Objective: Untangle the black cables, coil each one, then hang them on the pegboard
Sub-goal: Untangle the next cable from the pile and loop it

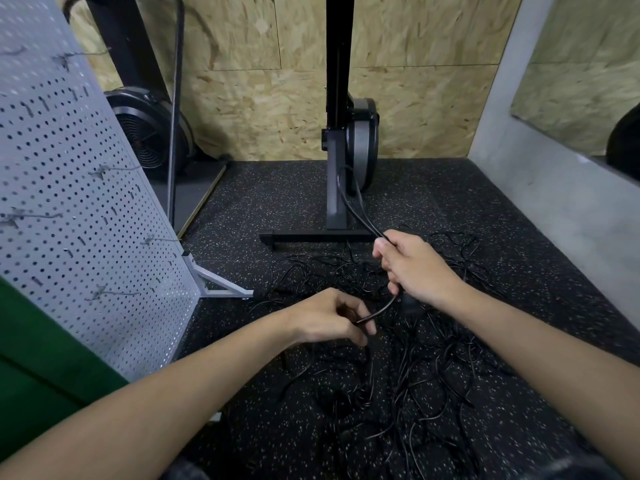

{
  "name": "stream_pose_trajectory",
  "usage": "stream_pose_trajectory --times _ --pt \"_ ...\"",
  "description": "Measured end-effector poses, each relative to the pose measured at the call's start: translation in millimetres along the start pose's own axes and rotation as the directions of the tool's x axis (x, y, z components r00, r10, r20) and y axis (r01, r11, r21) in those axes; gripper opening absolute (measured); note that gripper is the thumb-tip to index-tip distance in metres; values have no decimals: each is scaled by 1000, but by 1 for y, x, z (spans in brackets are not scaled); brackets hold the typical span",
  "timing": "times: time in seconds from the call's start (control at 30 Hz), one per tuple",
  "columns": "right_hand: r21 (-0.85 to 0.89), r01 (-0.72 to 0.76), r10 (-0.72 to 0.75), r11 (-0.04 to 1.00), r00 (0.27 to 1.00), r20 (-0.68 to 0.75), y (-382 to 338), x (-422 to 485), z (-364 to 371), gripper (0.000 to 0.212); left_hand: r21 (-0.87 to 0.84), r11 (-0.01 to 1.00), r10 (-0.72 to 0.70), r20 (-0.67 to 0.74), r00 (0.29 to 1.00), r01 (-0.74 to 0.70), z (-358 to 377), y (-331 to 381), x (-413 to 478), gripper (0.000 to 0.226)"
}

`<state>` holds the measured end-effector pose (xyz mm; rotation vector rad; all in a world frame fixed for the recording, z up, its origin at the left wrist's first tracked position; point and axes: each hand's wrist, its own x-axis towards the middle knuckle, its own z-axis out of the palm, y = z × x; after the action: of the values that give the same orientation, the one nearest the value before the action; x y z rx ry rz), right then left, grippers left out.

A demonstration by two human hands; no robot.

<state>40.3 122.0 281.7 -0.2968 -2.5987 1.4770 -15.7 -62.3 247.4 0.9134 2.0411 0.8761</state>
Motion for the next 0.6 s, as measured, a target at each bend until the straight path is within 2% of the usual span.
stream_pose_trajectory --times 0.1,0.2,0.23,0.3,0.37,0.47,0.6 --pt "6 -29 29 1000 999 -41 -3 -1 3 29 46 998 -44 -17 999 45 -1 0 1 20" --pt "-156 -33 19 987 996 -86 -4 -1 -2 28 160 979 -120 -29 992 123 -2 -3 0 23" --pt "-188 -52 32 981 994 -109 -4 0 -8 28 189 969 -150 -62 987 159 -5 -5 -1 21" --pt "-142 -99 81 985 988 -132 -1 2 -18 28 221 953 -178 -147 973 207 -10 -8 -4 16" --pt "-168 -116 95 979 988 -124 1 2 -22 29 231 959 -118 -205 971 166 -10 -9 -6 21" --pt "-302 -76 53 950 995 -83 2 -2 -20 29 340 939 12 -156 988 43 -5 -10 -10 23" --pt "-427 -48 93 903 992 84 8 -5 -17 31 477 868 231 -133 964 -142 -11 -18 -10 23"
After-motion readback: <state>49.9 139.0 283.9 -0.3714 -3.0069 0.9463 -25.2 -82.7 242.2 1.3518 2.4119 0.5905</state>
